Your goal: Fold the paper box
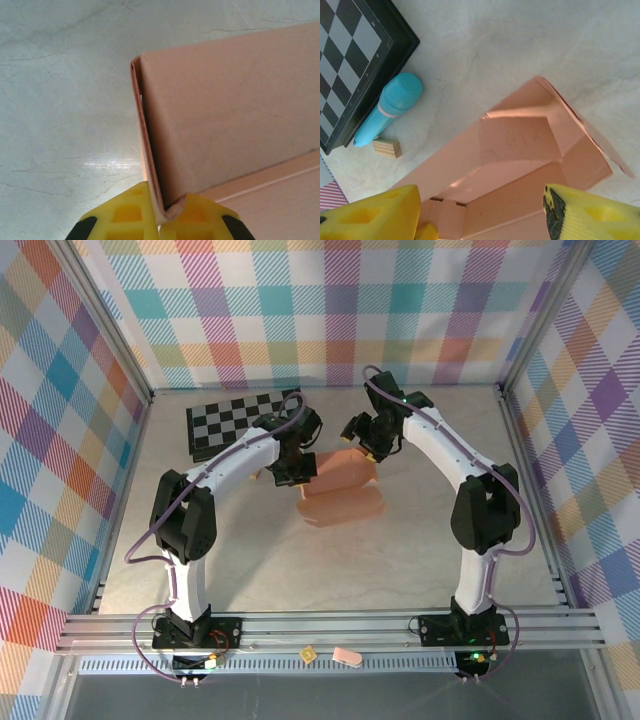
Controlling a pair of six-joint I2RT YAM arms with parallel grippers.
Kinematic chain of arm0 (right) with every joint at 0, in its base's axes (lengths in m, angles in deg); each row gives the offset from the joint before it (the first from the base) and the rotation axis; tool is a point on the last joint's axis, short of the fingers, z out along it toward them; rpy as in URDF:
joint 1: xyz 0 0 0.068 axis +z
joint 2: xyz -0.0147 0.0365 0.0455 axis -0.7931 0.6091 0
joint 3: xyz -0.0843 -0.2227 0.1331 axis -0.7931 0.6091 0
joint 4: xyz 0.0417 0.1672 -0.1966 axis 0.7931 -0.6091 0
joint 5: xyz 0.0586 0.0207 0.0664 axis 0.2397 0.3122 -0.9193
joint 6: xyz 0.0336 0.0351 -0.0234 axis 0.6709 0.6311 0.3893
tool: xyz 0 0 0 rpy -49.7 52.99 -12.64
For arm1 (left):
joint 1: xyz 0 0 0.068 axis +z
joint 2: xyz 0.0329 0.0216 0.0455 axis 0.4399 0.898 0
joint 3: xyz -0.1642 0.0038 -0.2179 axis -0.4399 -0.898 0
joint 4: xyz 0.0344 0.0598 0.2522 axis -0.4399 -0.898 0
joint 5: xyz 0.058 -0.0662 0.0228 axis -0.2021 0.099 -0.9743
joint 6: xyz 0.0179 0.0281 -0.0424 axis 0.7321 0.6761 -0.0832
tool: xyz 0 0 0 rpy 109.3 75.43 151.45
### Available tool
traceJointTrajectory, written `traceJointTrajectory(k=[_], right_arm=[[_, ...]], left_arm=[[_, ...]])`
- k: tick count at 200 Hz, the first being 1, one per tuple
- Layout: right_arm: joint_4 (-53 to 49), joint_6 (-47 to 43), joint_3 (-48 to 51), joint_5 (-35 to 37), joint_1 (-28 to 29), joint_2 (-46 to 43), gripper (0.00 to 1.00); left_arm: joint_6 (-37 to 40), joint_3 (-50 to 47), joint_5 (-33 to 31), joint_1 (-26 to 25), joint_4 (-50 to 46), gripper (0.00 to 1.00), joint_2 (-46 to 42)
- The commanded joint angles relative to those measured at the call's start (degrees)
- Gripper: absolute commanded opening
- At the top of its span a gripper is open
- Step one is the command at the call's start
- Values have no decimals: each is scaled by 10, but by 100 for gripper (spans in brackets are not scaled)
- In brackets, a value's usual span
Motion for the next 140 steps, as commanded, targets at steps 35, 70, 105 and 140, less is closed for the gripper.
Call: traceJointTrajectory(k=[35,70,105,140], right_arm=[[9,-67,-42,13,1,33,66],[10,-71,-35,2,1,48,66],[11,-65,-35,-17,3,50,64],[24,-39,-29,-48,7,47,61]], left_arm=[[14,3,7,-7,6,0,0],[13,8,7,-9,8,0,4],[13,11,9,-10,11,0,6],[14,17,6,-13,14,0,8]])
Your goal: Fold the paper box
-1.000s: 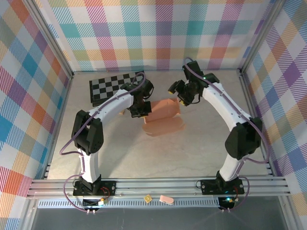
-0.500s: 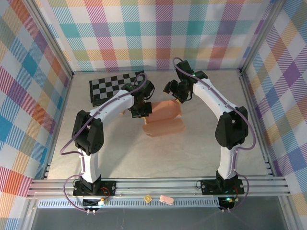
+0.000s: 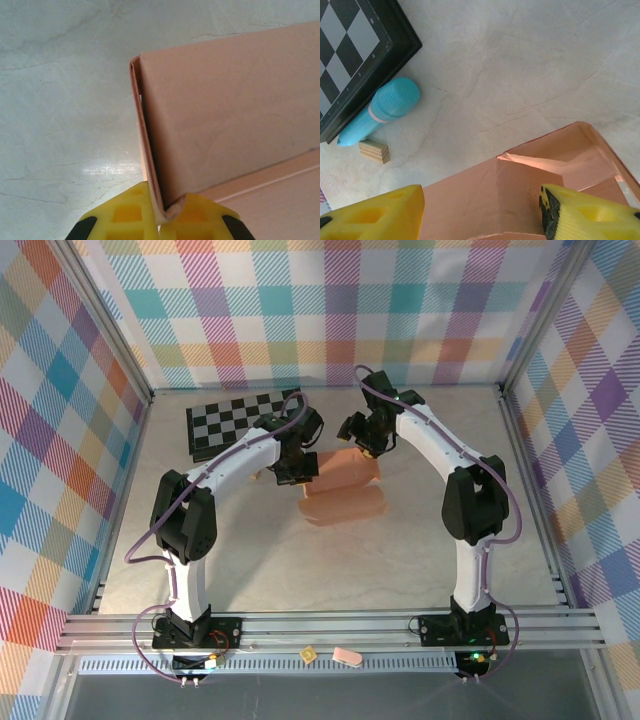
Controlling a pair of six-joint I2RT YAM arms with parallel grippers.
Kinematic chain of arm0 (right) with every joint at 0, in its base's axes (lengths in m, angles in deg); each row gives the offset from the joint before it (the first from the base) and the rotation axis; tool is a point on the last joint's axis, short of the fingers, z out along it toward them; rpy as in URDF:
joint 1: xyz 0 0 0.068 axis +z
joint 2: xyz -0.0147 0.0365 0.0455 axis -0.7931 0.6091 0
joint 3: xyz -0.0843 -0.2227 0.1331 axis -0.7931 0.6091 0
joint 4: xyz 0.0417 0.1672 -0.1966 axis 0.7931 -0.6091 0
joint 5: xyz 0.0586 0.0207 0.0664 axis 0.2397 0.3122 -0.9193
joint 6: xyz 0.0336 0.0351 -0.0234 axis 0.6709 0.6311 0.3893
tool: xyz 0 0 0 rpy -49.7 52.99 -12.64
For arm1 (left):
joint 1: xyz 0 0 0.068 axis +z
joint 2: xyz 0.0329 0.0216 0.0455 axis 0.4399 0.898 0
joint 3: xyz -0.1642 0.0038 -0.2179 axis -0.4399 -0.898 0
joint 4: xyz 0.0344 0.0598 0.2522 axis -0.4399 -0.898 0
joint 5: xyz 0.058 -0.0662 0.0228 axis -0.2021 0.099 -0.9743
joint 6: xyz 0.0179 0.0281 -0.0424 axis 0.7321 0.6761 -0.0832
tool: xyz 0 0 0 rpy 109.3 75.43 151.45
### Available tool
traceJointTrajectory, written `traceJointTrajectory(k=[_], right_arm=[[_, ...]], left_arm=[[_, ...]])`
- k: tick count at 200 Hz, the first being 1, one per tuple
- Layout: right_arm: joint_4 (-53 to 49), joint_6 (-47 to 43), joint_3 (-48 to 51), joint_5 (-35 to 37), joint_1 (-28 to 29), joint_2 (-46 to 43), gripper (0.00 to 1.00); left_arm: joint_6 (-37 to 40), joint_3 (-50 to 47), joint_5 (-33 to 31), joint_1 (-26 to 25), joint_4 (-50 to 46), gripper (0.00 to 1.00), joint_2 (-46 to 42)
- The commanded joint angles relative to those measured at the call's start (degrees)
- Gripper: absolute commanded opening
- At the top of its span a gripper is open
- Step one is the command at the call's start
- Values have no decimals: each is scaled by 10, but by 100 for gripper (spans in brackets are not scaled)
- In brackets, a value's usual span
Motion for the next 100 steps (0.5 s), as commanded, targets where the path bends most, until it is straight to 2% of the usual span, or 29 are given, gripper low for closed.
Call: traceJointTrajectory(k=[1,72,100], right_arm=[[11,18,1,-35,5,-5,61],[66,66,13,-86,5,-23,54],[54,65,32,-50,4,-55,55]], left_arm=[[6,17,6,-7,0,0,8],[6,11,-2,-15,12,0,-1],[5,5,-13,-16,14,0,-11]])
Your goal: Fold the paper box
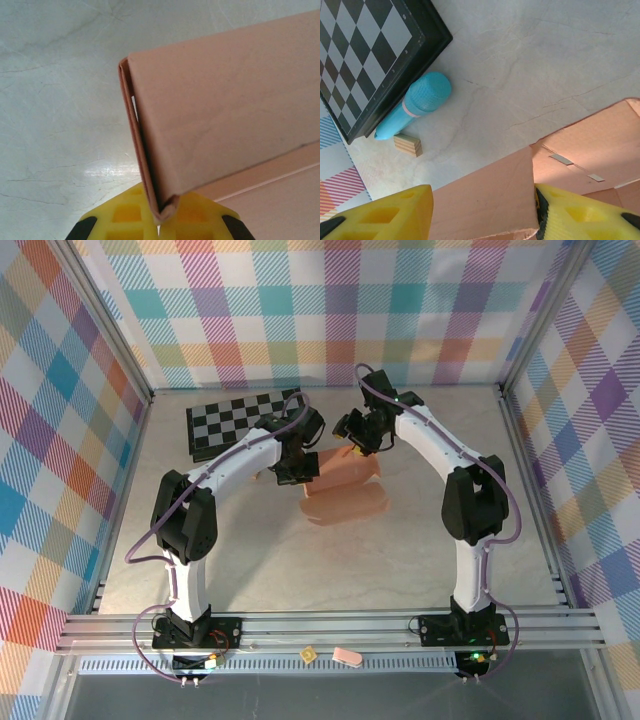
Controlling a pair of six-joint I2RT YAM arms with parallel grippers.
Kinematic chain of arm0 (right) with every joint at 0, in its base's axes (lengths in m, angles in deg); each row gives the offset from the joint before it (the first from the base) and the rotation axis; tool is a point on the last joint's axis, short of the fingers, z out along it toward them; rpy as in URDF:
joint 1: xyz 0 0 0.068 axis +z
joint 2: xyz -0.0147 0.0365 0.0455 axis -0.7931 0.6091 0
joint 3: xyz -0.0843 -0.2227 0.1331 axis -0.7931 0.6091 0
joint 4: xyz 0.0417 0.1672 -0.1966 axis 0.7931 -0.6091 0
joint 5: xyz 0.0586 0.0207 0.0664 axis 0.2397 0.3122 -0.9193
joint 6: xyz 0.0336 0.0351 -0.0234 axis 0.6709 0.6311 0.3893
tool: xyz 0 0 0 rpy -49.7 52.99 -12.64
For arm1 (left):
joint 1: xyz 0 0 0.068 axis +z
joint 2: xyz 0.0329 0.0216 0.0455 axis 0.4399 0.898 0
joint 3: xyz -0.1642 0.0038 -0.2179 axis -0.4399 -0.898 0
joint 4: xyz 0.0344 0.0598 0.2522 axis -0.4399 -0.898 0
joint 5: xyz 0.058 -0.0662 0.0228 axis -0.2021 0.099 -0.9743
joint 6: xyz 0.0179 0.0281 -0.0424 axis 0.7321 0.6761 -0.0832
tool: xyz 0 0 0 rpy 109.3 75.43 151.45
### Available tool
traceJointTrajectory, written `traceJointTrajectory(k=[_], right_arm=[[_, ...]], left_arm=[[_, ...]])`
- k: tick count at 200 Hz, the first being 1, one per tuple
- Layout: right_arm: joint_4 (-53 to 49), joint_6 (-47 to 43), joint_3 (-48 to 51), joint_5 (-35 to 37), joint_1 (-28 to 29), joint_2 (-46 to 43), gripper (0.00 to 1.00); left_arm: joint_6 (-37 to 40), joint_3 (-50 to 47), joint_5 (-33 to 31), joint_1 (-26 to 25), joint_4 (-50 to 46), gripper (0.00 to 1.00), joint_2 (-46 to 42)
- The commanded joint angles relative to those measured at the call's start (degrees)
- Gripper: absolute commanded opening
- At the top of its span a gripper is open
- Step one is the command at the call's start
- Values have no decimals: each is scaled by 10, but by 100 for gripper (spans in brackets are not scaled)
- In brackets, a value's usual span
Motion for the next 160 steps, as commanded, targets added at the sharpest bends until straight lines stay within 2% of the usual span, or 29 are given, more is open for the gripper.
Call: traceJointTrajectory(k=[1,31,62,107,160], right_arm=[[3,11,19,0,3,-54,55],[17,-2,96,53,1,-123,60],[70,-5,183,33,-14,-175,63],[114,-28,244,20,-32,-178,64],[161,-41,282,-5,-56,-178,75]], left_arm=[[5,4,-4,-11,12,0,-12],[3,-6,-15,-11,21,0,-28],[4,-7,-15,-11,21,0,-33],[4,-5,-14,-13,21,0,-36],[2,-8,-12,-15,21,0,-39]])
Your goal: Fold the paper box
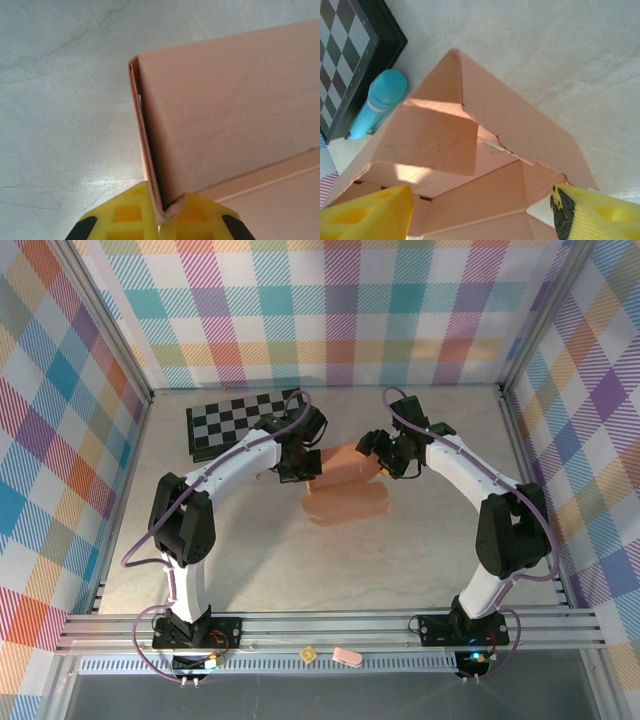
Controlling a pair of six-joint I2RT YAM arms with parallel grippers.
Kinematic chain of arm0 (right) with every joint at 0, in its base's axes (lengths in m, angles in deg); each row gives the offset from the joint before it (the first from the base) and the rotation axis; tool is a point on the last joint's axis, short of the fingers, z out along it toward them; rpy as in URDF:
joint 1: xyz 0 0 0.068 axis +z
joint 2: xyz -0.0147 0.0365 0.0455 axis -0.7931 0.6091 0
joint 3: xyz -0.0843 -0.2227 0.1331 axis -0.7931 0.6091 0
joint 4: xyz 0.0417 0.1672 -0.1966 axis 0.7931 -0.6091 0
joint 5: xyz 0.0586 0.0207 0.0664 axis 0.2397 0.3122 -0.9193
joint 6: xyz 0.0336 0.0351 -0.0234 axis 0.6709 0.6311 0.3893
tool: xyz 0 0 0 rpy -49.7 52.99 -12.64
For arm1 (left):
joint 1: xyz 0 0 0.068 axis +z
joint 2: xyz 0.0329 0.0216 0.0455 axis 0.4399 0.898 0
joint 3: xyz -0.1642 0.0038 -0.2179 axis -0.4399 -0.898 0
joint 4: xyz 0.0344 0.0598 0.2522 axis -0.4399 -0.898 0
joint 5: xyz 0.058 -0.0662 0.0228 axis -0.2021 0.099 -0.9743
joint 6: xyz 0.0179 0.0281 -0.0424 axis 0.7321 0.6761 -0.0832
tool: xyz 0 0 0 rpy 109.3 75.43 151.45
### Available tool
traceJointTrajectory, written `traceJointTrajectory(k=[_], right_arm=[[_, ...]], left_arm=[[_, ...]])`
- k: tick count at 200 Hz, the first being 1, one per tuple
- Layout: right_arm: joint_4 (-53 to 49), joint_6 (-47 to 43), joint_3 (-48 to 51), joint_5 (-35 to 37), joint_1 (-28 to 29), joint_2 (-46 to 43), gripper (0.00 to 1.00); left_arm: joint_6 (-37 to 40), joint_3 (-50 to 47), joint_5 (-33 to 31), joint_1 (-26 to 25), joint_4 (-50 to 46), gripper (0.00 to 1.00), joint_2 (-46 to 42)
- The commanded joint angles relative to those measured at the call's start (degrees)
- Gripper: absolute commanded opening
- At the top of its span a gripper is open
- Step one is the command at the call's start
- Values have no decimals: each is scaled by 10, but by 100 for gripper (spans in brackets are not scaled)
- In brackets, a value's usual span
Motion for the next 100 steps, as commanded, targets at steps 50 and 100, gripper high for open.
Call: traceJointTrajectory(k=[50,100], right_arm=[[65,-9,55,-29,-9,-11,76],[77,-18,71,-24,-9,-11,75]], left_arm=[[2,-1,-4,-7,2,0,-23],[3,5,1,-7,4,0,-20]])
